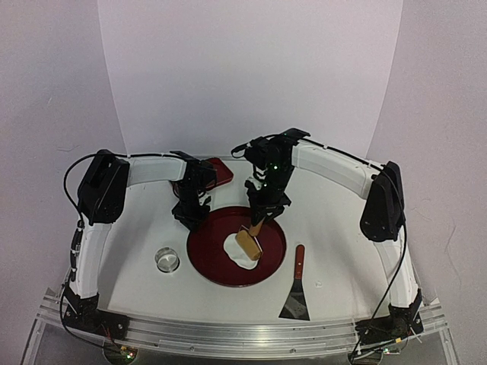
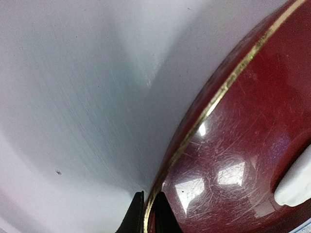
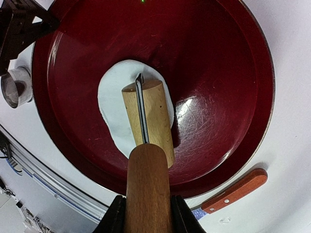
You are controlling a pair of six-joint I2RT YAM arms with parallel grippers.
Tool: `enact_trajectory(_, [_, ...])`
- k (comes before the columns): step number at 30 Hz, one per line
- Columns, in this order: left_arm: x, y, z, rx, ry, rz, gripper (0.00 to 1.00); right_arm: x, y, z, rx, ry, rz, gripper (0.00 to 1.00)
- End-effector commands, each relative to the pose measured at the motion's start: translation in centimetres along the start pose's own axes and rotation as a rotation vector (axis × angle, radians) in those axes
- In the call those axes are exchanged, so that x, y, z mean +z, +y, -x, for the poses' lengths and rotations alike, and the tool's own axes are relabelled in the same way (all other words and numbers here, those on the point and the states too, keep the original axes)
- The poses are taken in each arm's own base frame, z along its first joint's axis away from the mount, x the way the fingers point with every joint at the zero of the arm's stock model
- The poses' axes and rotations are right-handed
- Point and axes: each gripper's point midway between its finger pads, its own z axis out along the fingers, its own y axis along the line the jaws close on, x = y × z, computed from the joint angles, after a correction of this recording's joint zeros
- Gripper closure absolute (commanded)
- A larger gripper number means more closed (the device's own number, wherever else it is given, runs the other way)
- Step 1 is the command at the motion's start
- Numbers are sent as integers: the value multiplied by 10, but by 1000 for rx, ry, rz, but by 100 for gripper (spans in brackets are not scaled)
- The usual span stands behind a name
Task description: Roll out the dumpling wrappers from the dough
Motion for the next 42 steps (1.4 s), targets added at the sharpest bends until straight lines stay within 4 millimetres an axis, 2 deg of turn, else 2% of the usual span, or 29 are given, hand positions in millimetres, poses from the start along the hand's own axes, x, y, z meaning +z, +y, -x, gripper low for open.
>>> enact_trajectory(1, [27,-1,-6,-25,57,18,100,144,-97,-70,28,396,-391,100])
enact_trajectory(9, [32,-9,-10,-80,81,-29,100,168,-93,-74,44,418,-335,100])
enact_trajectory(20, [41,-17,-21,-134,113,-86,100,192,-86,-82,58,447,-300,100])
enact_trajectory(42, [40,-22,-25,-157,108,-123,100,210,-79,-87,38,451,-303,100])
